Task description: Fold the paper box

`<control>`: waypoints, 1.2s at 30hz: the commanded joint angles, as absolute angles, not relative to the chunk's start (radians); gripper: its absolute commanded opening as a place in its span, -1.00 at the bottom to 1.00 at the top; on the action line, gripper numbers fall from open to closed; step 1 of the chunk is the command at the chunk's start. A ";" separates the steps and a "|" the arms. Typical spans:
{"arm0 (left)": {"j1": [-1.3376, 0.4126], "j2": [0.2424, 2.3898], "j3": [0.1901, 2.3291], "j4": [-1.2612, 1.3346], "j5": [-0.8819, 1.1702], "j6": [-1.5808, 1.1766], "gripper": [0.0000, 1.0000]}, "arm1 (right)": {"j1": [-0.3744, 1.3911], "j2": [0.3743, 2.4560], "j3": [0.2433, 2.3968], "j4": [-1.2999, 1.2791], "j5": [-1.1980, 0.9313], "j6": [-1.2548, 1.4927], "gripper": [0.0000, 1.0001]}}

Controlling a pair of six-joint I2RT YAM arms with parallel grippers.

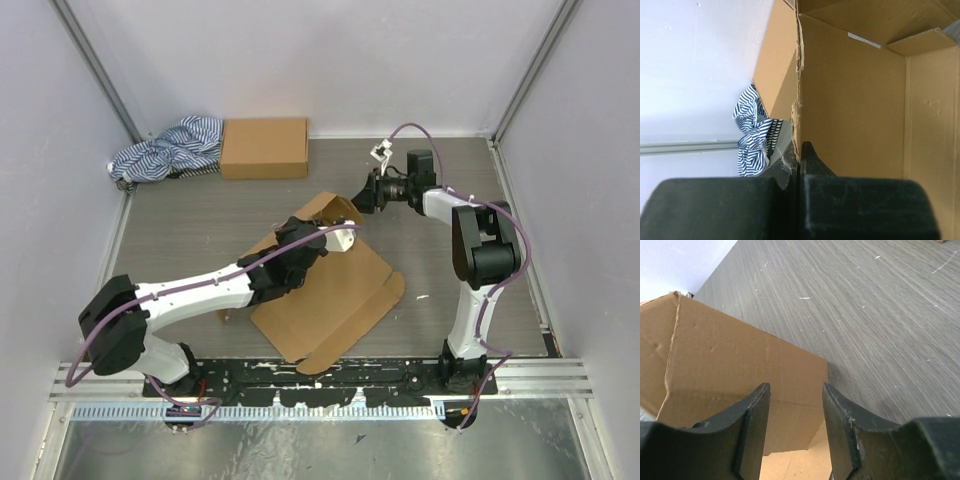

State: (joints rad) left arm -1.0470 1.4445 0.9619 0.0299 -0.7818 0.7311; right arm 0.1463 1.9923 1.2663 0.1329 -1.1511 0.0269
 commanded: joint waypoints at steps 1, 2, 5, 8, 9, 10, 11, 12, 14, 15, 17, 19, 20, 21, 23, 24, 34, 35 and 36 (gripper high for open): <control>-1.042 1.488 0.957 0.035 -0.834 0.732 -1.00 | 0.106 1.985 1.260 0.176 -1.174 0.001 0.04; -1.041 1.499 0.956 0.037 -0.852 0.745 -1.00 | 0.097 1.986 1.255 0.200 -1.185 0.019 0.05; -1.034 1.532 0.958 0.041 -0.894 0.770 -1.00 | 0.082 1.989 1.252 0.200 -1.195 0.016 0.05; -1.027 1.560 0.965 0.038 -0.928 0.766 -1.00 | 0.080 2.001 1.256 0.205 -1.216 0.018 0.04; -1.026 1.565 0.967 0.032 -0.929 0.761 -1.00 | 0.080 2.003 1.255 0.209 -1.227 0.019 0.04; -1.027 1.567 0.970 0.023 -0.922 0.752 -1.00 | 0.081 2.004 1.252 0.218 -1.233 0.022 0.05; -1.026 1.569 0.972 0.015 -0.917 0.744 -1.00 | 0.081 2.005 1.247 0.233 -1.244 0.029 0.05; -1.026 1.571 0.973 0.011 -0.914 0.739 -1.00 | 0.082 2.005 1.244 0.254 -1.255 0.041 0.06; -1.026 1.577 0.976 0.002 -0.913 0.732 -1.00 | 0.092 2.003 1.232 0.293 -1.260 0.055 0.06; -1.026 1.579 0.974 0.002 -0.913 0.730 -1.00 | 0.098 2.004 1.232 0.303 -1.256 0.056 0.06; -1.026 1.579 0.974 0.000 -0.905 0.724 -1.00 | 0.113 2.012 1.240 0.311 -1.240 0.051 0.06; -1.027 1.573 0.972 0.000 -0.904 0.719 -1.00 | 0.118 2.017 1.251 0.311 -1.232 0.042 0.06; -1.027 1.568 0.971 0.000 -0.901 0.717 -1.00 | 0.117 2.017 1.252 0.327 -1.223 0.052 0.05; -1.028 1.561 0.970 0.000 -0.898 0.715 -1.00 | 0.117 2.018 1.258 0.331 -1.211 0.059 0.04; -1.029 1.551 0.973 -0.010 -0.886 0.708 -1.00 | 0.115 2.027 1.284 0.320 -1.200 0.063 0.03; -1.028 1.551 0.973 -0.012 -0.880 0.707 -1.00 | 0.116 2.039 1.304 0.312 -1.205 0.068 0.03; -1.030 1.602 1.009 -0.058 -0.893 0.710 -1.00 | 0.124 2.072 1.404 0.051 -1.369 -0.176 0.10; -1.030 1.606 1.014 -0.063 -0.892 0.707 -1.00 | 0.128 2.068 1.413 -0.014 -1.373 -0.237 0.11; -1.031 1.611 1.019 -0.072 -0.894 0.705 -1.00 | 0.131 2.069 1.428 -0.087 -1.377 -0.299 0.11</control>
State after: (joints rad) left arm -1.0248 1.5684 1.0012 0.0242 -0.9459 0.7517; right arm 0.1200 2.0975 1.3685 0.1390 -1.2987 -0.0628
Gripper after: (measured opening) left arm 0.017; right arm 0.549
